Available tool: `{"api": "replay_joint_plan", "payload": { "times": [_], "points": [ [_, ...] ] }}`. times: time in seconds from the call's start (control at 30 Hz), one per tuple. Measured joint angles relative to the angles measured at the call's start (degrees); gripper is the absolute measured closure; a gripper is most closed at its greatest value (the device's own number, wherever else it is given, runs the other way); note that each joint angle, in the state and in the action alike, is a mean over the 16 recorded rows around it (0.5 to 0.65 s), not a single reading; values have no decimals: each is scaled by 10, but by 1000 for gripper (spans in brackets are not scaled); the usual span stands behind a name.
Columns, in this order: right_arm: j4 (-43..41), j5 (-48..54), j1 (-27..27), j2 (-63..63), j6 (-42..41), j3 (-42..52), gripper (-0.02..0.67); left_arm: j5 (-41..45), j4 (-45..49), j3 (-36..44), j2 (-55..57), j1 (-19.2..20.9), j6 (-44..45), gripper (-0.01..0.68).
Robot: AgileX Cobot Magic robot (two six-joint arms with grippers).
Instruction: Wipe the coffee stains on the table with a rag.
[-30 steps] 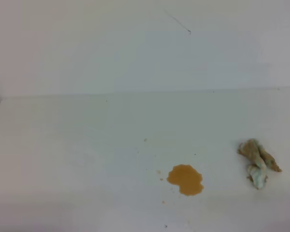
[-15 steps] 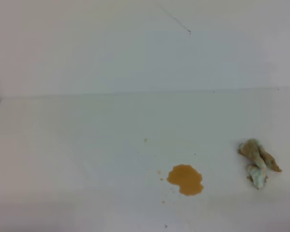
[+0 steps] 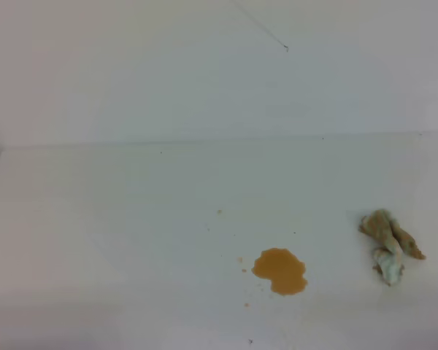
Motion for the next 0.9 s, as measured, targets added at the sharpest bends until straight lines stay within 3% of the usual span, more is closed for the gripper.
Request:
{"api": "replay_joint_plan", "payload": {
  "times": [0.9],
  "points": [
    [10,-42,0,0,-3,0,652,1,0,-1,1,0,0,672]
  ]
}}
